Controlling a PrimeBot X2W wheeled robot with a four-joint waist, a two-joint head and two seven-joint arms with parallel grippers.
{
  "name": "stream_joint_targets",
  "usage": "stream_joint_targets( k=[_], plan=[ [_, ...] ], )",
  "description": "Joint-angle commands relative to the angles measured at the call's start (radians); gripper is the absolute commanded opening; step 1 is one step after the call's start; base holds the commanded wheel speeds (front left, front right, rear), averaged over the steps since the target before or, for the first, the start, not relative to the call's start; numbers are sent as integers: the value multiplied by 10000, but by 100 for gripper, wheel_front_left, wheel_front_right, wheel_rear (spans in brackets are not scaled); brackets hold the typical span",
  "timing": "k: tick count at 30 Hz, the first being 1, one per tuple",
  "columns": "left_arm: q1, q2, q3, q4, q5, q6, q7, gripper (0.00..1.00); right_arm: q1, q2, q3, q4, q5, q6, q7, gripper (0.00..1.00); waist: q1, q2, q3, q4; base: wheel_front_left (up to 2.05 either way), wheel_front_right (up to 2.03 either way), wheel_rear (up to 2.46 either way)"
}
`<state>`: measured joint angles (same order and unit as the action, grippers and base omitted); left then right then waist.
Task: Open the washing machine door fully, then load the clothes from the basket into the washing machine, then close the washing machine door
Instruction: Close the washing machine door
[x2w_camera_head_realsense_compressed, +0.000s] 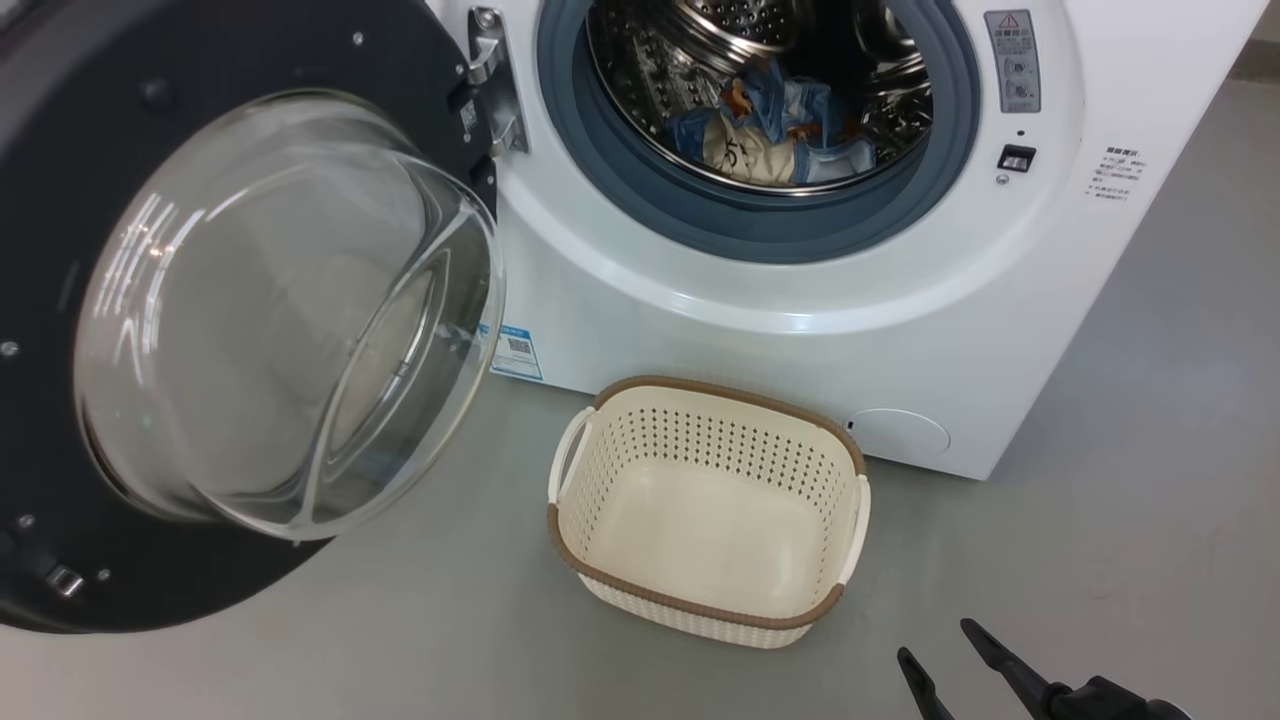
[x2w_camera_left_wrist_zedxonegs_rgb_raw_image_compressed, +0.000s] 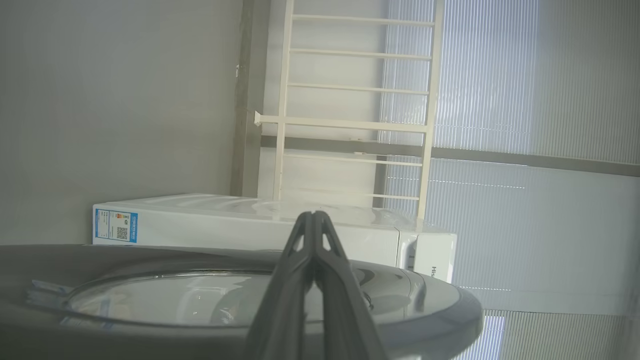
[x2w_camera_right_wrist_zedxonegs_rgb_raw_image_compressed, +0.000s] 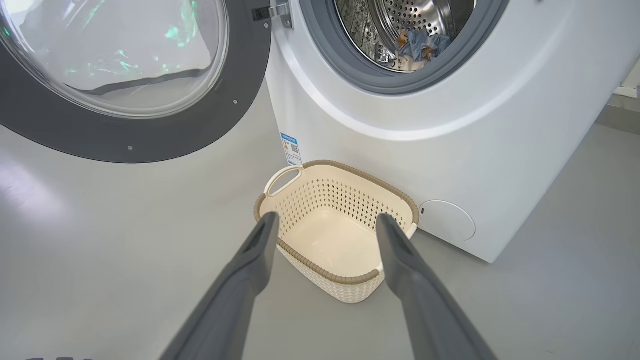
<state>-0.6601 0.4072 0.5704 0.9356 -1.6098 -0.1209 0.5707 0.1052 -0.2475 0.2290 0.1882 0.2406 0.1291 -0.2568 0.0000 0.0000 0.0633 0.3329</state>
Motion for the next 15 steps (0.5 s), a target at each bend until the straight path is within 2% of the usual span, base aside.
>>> stream_joint_targets(
  k=[1,15],
  plan=[
    [22,389,75,-314,-111,-95,228,0,-197,-166,239,-187,45,16,-49,100,0,0,-46,23,0,0,0],
    [973,-598,-622,-1999,-295,-97,2362,0,-158,99,54,-220,-1,16,-49,100,0,0,-216,261,0,0,0]
  ],
)
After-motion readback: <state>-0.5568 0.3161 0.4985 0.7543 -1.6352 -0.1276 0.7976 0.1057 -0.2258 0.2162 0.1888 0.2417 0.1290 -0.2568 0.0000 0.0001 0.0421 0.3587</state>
